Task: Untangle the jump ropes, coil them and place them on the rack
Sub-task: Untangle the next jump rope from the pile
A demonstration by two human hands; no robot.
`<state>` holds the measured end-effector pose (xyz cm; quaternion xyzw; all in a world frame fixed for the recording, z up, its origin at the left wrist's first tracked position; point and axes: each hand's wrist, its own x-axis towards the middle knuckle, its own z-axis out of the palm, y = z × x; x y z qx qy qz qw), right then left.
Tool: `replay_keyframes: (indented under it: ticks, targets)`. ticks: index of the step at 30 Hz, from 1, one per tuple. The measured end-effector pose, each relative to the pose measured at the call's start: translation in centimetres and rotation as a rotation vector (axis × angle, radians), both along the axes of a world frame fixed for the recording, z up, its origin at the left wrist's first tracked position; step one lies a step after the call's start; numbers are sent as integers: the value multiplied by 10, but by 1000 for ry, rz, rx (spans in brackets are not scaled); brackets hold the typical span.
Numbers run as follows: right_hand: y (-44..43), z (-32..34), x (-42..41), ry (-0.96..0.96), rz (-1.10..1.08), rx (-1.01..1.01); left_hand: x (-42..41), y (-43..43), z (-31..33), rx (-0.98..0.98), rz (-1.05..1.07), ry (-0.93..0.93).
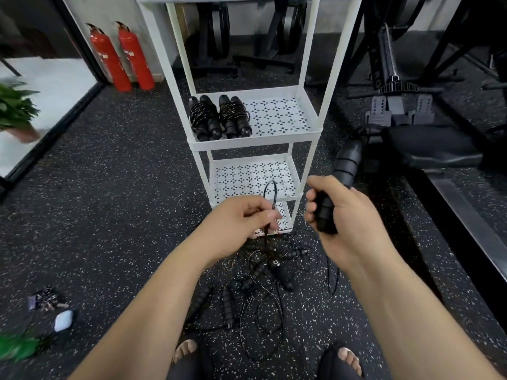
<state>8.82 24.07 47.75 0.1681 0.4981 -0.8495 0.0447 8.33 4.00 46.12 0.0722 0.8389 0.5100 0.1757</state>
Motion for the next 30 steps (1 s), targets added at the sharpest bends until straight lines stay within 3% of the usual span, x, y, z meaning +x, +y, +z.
replay_keyframes:
  ticks: [6, 14, 20, 26, 30]
  targets:
    - [-22, -4, 15, 45, 233, 178, -1, 2, 26, 319, 185, 161]
    - [-38, -6, 21, 120, 228, 384, -9, 3, 28, 522, 283, 213]
    - [-39, 0, 20, 171, 186, 316, -15, -3, 9, 418, 279, 140]
    - [-30, 16, 15, 205, 157, 202, -22, -14, -38, 171, -40, -201]
    - [-21, 22, 13, 209, 134, 176, -20, -11, -68, 136, -231, -253]
